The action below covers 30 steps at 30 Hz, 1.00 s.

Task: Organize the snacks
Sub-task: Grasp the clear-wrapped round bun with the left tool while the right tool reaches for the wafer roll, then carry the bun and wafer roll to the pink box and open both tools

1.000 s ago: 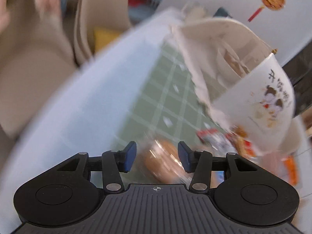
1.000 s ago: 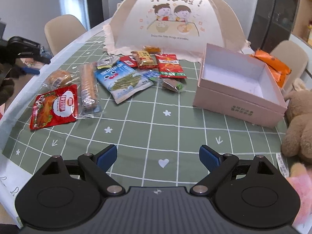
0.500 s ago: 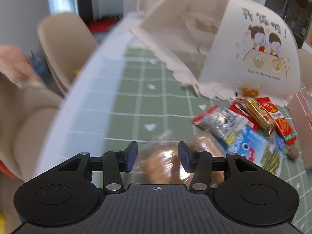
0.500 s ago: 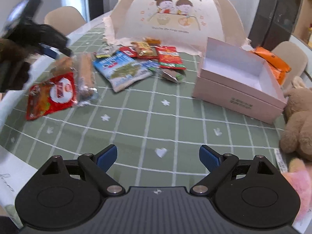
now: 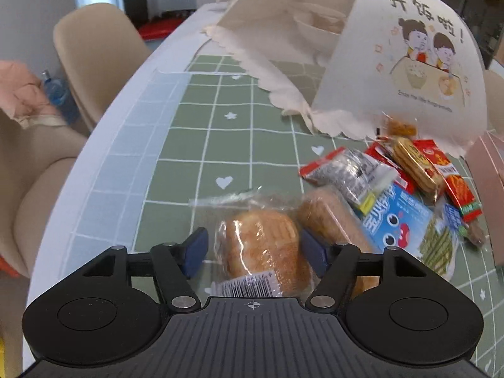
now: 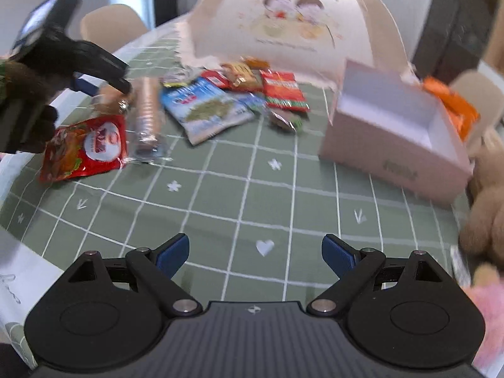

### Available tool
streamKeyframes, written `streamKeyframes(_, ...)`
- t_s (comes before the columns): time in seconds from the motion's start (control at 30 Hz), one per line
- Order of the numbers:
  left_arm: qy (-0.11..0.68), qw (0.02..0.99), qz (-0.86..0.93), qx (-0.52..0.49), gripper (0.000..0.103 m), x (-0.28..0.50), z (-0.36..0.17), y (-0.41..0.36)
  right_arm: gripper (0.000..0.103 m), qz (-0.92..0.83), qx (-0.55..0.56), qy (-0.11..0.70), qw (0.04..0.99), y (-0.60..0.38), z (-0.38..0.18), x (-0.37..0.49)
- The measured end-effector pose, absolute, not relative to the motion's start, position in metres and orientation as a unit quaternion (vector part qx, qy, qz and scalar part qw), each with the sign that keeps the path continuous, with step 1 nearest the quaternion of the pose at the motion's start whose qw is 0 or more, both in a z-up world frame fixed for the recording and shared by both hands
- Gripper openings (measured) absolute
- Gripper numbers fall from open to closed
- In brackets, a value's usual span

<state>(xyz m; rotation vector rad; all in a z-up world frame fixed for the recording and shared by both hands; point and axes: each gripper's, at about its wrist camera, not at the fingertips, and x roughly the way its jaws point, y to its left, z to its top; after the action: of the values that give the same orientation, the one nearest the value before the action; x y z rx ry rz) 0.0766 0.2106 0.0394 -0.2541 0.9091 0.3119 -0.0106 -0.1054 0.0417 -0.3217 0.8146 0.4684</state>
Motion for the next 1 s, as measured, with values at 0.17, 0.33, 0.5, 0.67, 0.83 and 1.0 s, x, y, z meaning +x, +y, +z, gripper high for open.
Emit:
streamKeyframes(0.17, 0.429, 0.88, 0.116, -0.168, 0.058, 0.066, 0.036, 0.228, 0.092, 0.248, -0.172, 0.372, 0.878, -0.09, 0.049, 0.0)
streamKeyframes(0.33, 0.388, 0.899, 0.097, -0.178, 0.042, 0.006, 0.076, 0.225, 0.092, 0.323, -0.179, 0.343, 0.863, -0.047, 0.064, 0.027)
streamKeyframes(0.5, 0.346, 0.913, 0.078, -0.201, 0.042, -0.058, 0.116, 0.212, 0.083, 0.382, -0.137, 0.364, 0.839, 0.023, 0.063, 0.076)
streamKeyframes(0.67, 0.362, 0.91, 0.068, -0.19, 0.042, -0.091, 0.129, 0.179, 0.043, 0.391, -0.145, 0.427, 0.802, 0.094, 0.034, 0.112)
streamKeyframes(0.83, 0.387, 0.904, 0.037, -0.18, 0.042, -0.095, 0.123, 0.144, 0.028, 0.401, -0.138, 0.461, 0.779, 0.08, 0.04, 0.103)
streamKeyframes(1.0, 0.397, 0.901, -0.029, -0.172, 0.041, -0.075, 0.117, 0.108, 0.028, 0.365, -0.093, 0.447, 0.811, -0.023, 0.082, 0.083)
